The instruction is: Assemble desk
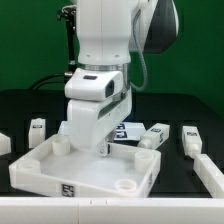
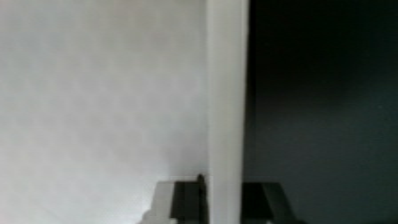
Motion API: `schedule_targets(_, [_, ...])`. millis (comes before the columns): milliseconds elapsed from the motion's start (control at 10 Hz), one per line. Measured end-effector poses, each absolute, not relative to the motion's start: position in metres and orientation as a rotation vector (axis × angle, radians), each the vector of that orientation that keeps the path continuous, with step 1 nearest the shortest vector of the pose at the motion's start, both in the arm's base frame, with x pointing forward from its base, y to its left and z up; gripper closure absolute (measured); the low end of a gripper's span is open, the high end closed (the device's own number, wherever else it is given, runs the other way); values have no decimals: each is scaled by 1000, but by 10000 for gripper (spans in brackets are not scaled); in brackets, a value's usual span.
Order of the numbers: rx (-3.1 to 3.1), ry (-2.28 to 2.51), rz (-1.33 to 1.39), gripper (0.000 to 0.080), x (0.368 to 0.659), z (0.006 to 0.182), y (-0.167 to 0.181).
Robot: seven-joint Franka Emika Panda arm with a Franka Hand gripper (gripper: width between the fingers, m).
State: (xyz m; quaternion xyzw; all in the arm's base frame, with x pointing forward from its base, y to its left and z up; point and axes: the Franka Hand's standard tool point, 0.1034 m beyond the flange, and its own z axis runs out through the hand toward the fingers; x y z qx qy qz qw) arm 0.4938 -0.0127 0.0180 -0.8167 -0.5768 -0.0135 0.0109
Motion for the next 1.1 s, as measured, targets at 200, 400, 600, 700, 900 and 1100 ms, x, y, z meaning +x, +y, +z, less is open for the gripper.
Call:
schedule_targets(200, [-2367,-2041,-84,748,502,19,5])
schedule_targets(400, [-2376,-2054,-116,748,497,16,10])
schedule_targets(600, [-2381,-2047,-114,748,497,16,9])
schedule_targets(700, [-2366,-2073,-122,748,498,14,8])
schedule_targets(900, [-2337,-2161,-194,748,507,9,5])
schedule_targets(1100, [-2331,-2159,-197,748,515,9,17])
